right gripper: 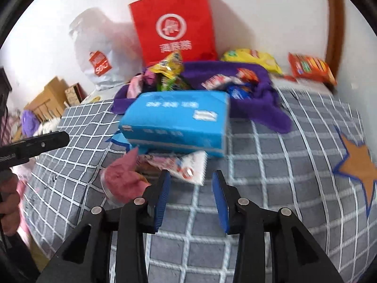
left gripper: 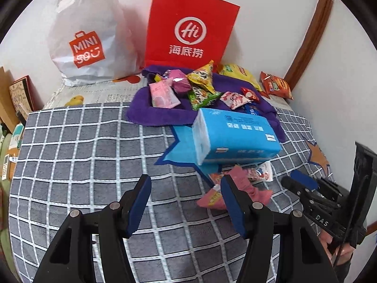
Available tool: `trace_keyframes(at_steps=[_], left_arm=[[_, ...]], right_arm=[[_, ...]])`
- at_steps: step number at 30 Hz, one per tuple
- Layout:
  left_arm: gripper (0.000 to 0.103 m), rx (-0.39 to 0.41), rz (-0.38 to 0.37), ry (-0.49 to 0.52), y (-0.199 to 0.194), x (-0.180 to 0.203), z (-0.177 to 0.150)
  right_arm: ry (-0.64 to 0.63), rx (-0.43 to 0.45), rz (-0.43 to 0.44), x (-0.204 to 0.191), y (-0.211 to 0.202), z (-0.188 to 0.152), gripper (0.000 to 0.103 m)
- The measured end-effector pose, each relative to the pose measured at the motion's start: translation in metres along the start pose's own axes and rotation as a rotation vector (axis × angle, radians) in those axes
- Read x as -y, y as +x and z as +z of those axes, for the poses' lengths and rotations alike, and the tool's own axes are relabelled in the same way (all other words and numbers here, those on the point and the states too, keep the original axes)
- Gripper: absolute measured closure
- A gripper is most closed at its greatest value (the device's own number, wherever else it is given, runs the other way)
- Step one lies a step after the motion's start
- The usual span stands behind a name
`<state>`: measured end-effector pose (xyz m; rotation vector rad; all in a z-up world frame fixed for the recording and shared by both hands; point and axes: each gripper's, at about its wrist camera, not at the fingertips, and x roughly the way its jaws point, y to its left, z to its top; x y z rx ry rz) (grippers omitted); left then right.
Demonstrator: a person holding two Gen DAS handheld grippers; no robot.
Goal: Organize snacks
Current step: 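Grasp the Lotso strawberry-bear packet with the right tool while the left tool grasps the pink silver-banded packet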
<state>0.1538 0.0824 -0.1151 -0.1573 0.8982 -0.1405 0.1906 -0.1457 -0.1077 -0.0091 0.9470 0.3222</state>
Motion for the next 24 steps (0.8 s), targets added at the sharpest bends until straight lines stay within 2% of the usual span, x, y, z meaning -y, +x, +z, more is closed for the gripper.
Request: trace_keyframes(at_steps=[5,9,11,14,16,21,24], left_arm=[[0.044,-0.005,0.006,-0.028,0.001,-0.017,0.002],[0.044,-0.009,-0.001,-0.033,0.004,-0.024,0.001],[0.044,-0.015,-0.011,-0.035,0.008,-0.028,0.000],[0.044,-0.026,-0.023,-0.047,0.013,-0.032,-0.001],[0.044,-0.035,-0.037,-0.053,0.016,-0.034,-0.002],[0.044,-0.038,-0.058,-0.056,0.019,-0.036,-0.006],[0.044,-0.041,-0.070,-0.067,0.019,-0.038,-0.009]], right_arm=[[-0.039,-0.028,0.073,-0.019,0.028,0.019,0.066],[-0.103,-0.110,0.087,-0.029,0.057,0.024,0.066],[-0.122,-0.122,0.093,-0.031,0.066,0.024,0.064],[-0.116,-0.136,0.111,-0.030,0.070,0.027,0.055],[-0.104,-0.176,0.142,-0.024,0.071,0.026,0.052],[-0.083,-0.231,0.176,-0.014,0.068,0.018,0.052],[-0.075,-0.221,0.216,-0.015,0.061,0.016,0.052]])
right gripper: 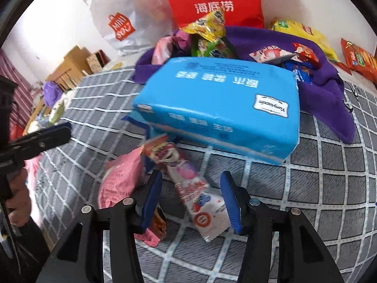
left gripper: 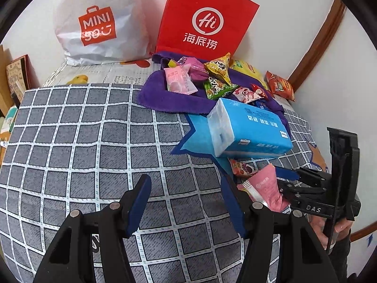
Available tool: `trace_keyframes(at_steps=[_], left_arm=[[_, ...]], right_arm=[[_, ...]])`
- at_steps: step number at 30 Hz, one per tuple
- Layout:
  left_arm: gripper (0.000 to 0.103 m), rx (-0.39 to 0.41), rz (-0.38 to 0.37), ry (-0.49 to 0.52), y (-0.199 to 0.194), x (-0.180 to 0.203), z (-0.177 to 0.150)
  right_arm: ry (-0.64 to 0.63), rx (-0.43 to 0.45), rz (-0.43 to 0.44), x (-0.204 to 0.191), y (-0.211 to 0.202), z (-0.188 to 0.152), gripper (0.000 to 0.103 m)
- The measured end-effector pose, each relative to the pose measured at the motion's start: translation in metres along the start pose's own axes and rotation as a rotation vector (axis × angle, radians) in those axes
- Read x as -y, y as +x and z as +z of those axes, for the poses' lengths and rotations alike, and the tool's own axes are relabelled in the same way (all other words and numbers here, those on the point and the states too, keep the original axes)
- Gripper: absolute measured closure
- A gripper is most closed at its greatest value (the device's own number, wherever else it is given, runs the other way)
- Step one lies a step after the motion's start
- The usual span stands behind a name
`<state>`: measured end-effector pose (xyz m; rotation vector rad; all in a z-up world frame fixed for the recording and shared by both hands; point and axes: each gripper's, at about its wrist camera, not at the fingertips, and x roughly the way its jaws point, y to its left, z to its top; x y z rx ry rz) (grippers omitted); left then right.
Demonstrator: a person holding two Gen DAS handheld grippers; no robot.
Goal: Organize snacks
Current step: 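Grasp the Lotso strawberry-bear packet with the right tool while the left tool grasps the pink silver-banded packet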
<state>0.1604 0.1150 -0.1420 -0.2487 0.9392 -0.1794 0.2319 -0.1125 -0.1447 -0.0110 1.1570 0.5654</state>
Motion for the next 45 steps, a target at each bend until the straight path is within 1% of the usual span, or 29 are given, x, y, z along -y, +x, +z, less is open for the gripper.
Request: trace_keyframes(at_steps=[3,6,9,12,13,14,17,18,20,25,27,29,31,34,36,37,38,39,40,41,42,43,44,45], left_arm=[[0.044,-0.002,-0.001,-0.004,-0.002,-0.001,-0.002],[0.044,0.000,0.000,-0.002,-0.006,0.000,-0.003],[0.044,0.001,0.013,0.002,-0.011,0.002,-0.005],[0.044,-0.001,0.024,0.012,-0.014,0.006,-0.008],[0.044,-0.001,0.026,0.016,-0.015,0.008,-0.009],[0.044,-0.001,0.029,0.021,-0.015,0.010,-0.010],[0.044,-0.003,0.025,0.022,-0.015,0.016,-0.011],[0.044,-0.002,0.022,0.024,-0.015,0.019,-0.011],[0.044,-0.004,0.018,0.034,-0.014,0.027,-0.012],[0.044,-0.015,-0.005,0.060,-0.006,0.049,-0.015],[0.044,-0.022,-0.023,0.074,-0.001,0.058,-0.016],[0.044,-0.030,-0.037,0.083,0.005,0.067,-0.017],[0.043,-0.036,-0.041,0.092,0.011,0.076,-0.016],[0.041,-0.053,-0.019,0.111,0.023,0.088,-0.015],[0.036,-0.074,-0.003,0.144,0.035,0.097,-0.014],[0.036,-0.090,0.015,0.163,0.042,0.101,-0.015],[0.036,-0.100,0.029,0.176,0.048,0.104,-0.016],[0.036,-0.108,0.033,0.189,0.055,0.107,-0.018],[0.034,-0.117,0.027,0.195,0.059,0.109,-0.019],[0.034,-0.129,0.011,0.199,0.064,0.111,-0.021],[0.036,-0.144,0.001,0.203,0.069,0.112,-0.023],[0.042,-0.157,0.007,0.209,0.073,0.113,-0.024],[0.048,-0.156,0.016,0.214,0.075,0.114,-0.025],[0.058,-0.150,0.022,0.217,0.074,0.113,-0.026]], right_arm=[[-0.038,0.009,0.003,-0.011,0.000,0.000,0.052],[-0.068,-0.002,-0.034,-0.021,0.011,0.004,0.052],[-0.067,-0.015,-0.060,-0.020,0.022,0.010,0.052],[-0.068,-0.028,-0.050,-0.011,0.023,0.009,0.052],[-0.071,-0.029,-0.051,-0.010,0.021,0.007,0.058],[-0.071,-0.032,-0.058,-0.008,0.019,0.005,0.073],[-0.049,-0.028,-0.056,0.000,0.008,-0.002,0.086],[-0.040,-0.017,-0.061,0.002,0.003,-0.006,0.088],[-0.027,0.002,-0.078,0.006,-0.009,-0.016,0.088],[0.099,0.080,-0.109,0.031,-0.045,-0.045,0.088],[0.153,0.113,-0.154,0.043,-0.059,-0.054,0.088],[0.187,0.138,-0.219,0.054,-0.069,-0.064,0.087],[0.190,0.142,-0.254,0.060,-0.071,-0.070,0.085],[0.186,0.125,-0.258,0.068,-0.065,-0.075,0.082],[0.181,0.123,-0.261,0.070,-0.059,-0.076,0.079],[0.172,0.120,-0.266,0.069,-0.056,-0.075,0.074],[0.159,0.117,-0.274,0.068,-0.051,-0.073,0.073],[0.140,0.124,-0.294,0.066,-0.046,-0.071,0.072],[0.126,0.131,-0.312,0.064,-0.044,-0.070,0.072],[0.114,0.136,-0.328,0.062,-0.042,-0.070,0.072],[0.103,0.145,-0.343,0.061,-0.040,-0.069,0.072],[0.104,0.152,-0.356,0.062,-0.039,-0.068,0.072],[0.116,0.158,-0.363,0.065,-0.039,-0.068,0.072],[0.138,0.161,-0.360,0.068,-0.040,-0.065,0.072]])
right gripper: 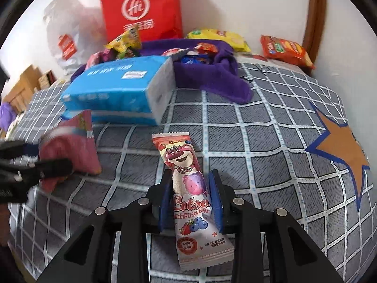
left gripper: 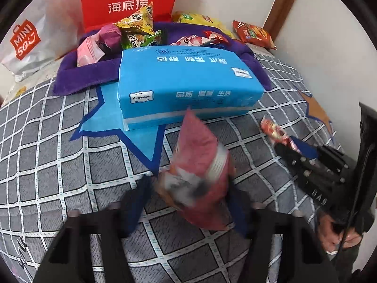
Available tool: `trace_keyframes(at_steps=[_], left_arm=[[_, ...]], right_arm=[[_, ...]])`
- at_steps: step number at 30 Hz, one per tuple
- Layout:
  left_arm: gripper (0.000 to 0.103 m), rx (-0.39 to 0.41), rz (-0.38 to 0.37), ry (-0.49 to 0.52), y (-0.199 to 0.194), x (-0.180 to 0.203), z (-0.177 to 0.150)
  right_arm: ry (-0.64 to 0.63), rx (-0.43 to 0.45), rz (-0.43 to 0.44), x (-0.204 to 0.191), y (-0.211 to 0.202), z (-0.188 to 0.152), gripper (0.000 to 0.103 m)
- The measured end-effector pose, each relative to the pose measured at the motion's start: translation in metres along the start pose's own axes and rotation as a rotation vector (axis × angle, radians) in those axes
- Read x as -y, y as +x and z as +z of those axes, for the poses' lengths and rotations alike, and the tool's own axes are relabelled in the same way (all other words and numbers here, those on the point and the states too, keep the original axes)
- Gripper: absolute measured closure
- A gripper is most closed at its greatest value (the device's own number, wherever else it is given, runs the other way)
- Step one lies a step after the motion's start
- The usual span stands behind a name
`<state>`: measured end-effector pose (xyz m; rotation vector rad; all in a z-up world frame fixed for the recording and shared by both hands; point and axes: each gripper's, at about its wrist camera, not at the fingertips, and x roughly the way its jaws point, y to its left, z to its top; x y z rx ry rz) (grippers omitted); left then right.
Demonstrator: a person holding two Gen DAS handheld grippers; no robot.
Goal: Organize snacks
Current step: 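Grasp the Lotso strawberry-bear packet with the right tool while the left tool grasps the pink silver-banded packet, then lift both held packets off the bed cover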
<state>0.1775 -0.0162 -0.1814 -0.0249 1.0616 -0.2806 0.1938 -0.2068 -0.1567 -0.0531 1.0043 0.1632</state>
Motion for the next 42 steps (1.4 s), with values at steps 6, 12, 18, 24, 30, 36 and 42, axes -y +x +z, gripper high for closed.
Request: trace_keyframes(at_steps=[6,12,18,24,30,36,42], left_arm=[[0.059,0.060,0.034,-0.036,-0.020,-0.024,-0.002],[0.057,0.089,0.079,-0.043,-0.015,-0.042,-0.015],[0.053,0.170,0.079,-0.040,-0.009,-0.038,-0.027],[0.050,0.159,0.163,0.008,-0.005,-0.023,-0.025],[0.050,0.168,0.114,-0.026,-0.009,-0.031,-0.025],[0.050,0.170,0.096,-0.040,-0.010,-0.032,-0.026],[0.044,0.159,0.105,-0.020,-0.009,-0.028,-0.026]], right_arm=[[0.101,-0.004,0.065,0.015,0.004,0.013,0.075],[0.095,0.023,0.044,0.012,0.008,0.010,0.075],[0.119,0.026,0.074,0.016,0.009,0.010,0.075],[0.175,0.032,0.117,0.027,0.009,0.009,0.076],[0.102,0.017,0.025,0.012,0.009,0.012,0.076],[0.062,0.004,-0.008,0.008,0.008,0.012,0.076],[0.044,-0.001,-0.009,0.007,0.008,0.012,0.074]])
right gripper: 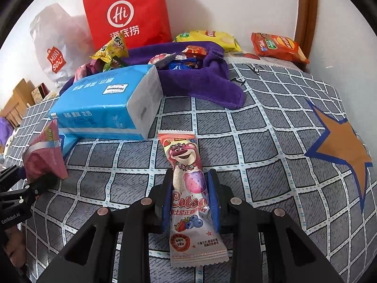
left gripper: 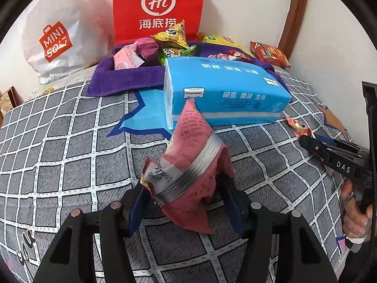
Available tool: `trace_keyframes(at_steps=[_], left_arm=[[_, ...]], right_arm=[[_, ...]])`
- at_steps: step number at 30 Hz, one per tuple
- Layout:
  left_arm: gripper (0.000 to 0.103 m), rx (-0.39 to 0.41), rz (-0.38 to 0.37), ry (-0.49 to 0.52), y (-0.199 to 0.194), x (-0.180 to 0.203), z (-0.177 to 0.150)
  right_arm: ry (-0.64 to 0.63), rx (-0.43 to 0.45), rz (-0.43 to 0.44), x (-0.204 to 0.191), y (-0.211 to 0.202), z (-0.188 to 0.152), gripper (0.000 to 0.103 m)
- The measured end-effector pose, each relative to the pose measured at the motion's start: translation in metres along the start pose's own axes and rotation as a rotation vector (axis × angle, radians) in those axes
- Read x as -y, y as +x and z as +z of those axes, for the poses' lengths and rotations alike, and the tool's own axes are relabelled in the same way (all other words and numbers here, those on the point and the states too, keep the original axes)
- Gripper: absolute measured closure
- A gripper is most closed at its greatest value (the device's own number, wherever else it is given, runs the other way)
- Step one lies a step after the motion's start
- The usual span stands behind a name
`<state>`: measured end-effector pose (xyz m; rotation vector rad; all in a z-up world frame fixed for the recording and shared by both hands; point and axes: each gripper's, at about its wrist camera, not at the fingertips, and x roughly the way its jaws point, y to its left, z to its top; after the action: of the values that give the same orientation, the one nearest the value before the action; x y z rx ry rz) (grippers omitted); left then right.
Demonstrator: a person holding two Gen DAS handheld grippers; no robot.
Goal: Organize snacks
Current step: 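Lift both held packets off the bed cover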
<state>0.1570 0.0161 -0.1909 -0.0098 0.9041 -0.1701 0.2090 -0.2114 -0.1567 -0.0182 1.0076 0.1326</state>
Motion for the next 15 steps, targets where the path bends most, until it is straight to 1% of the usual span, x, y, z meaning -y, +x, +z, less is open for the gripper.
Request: trace_keyframes(at_steps=[3,10,15], left_arm=[[0.043,-0.004,0.005,0.010,0.0004,0.0017,0.0007],[0.042,-0.004,-0.013,-0.003,-0.0013,-0.0004,0.0013],[0.042,-0.005,-0.003,0.006,-0.0012,-0.0001,0.0017]], right_arm=[[0.006,0.001,0.009,0.0014,-0.0005,-0.0008,0.074],[0.031,0.001,0.015,0.0031,-0.0014,0.0002,0.074],[0.046,0.005,0.033,0.0054,-0.0017,-0.0010,0.074]])
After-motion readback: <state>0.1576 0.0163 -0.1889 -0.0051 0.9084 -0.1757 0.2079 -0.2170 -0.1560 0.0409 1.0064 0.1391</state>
